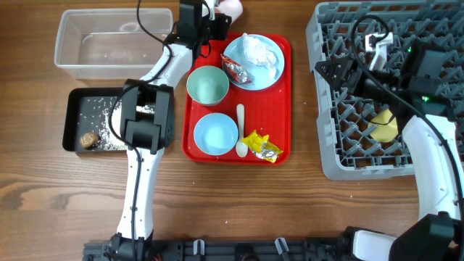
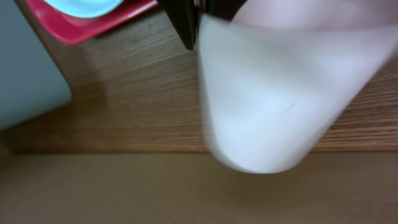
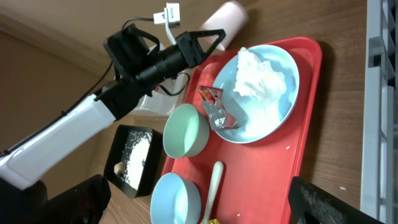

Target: Sort waste into correct bins and load items into the dishwasher rack

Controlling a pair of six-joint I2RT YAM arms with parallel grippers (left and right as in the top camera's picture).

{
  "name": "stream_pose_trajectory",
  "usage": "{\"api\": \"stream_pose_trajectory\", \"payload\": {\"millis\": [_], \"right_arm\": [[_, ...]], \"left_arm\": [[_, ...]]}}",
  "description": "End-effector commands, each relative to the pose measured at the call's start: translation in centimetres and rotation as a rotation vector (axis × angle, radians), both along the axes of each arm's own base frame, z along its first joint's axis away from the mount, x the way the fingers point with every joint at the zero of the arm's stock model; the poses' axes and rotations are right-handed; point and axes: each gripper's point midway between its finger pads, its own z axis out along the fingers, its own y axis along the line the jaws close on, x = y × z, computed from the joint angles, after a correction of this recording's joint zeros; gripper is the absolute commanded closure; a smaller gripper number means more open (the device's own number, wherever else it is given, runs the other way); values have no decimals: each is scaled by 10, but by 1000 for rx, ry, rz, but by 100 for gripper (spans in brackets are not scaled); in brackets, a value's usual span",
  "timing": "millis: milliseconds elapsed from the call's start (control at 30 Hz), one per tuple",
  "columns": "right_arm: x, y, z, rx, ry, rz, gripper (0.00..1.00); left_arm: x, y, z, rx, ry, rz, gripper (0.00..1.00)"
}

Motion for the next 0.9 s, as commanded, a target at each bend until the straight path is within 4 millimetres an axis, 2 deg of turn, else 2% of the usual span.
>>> {"api": "stream_pose_trajectory", "payload": {"millis": [0, 67, 100, 200, 233, 300, 333, 433, 500, 533, 567, 600, 633, 733, 800, 867], "right_arm": [[-2, 1, 3, -34, -34, 21, 6], [-2, 1, 2, -36, -34, 19, 6], [-2, 1, 3, -36, -36, 19, 6], [1, 0, 6, -43, -65, 20, 6], [3, 0, 8, -45, -77, 20, 5], [4, 1, 11, -44, -94, 25, 4], [3, 3, 13, -30, -98, 40, 4], [-2, 10, 18, -6, -125, 92, 3], [-9, 18, 25, 23, -162, 156, 1], [-12, 21, 28, 38, -176, 186, 1], [-19, 28, 32, 64, -200, 236, 0], [-30, 41, 40, 103, -248, 327, 0], [-34, 48, 41, 119, -257, 361, 0], [-40, 74, 38, 146, -259, 452, 0], [-50, 99, 43, 223, -293, 577, 0], [-55, 108, 46, 288, -313, 653, 0]], "left_arm": [[4, 0, 3, -22, 4, 35, 96], [3, -3, 16, -63, 12, 28, 96], [-1, -7, 29, -83, 6, -6, 96], [-18, -15, 86, -138, 23, -60, 96], [-33, -18, 114, -152, 43, -98, 96], [-64, -12, 159, -146, 103, -115, 96], [-92, -5, 186, -118, 140, -140, 96], [-167, 3, 245, -99, 177, -293, 96], [-221, 11, 272, -92, 199, -411, 96], [-234, 12, 277, -94, 208, -445, 96], [-262, 16, 281, -93, 225, -522, 96], [-289, 22, 271, -62, 269, -602, 96], [-300, 23, 262, -51, 296, -648, 96], [-327, 9, 259, -96, 251, -822, 96], [-332, -4, 257, -112, 183, -898, 96], [-332, -8, 255, -112, 172, -910, 96]]}}
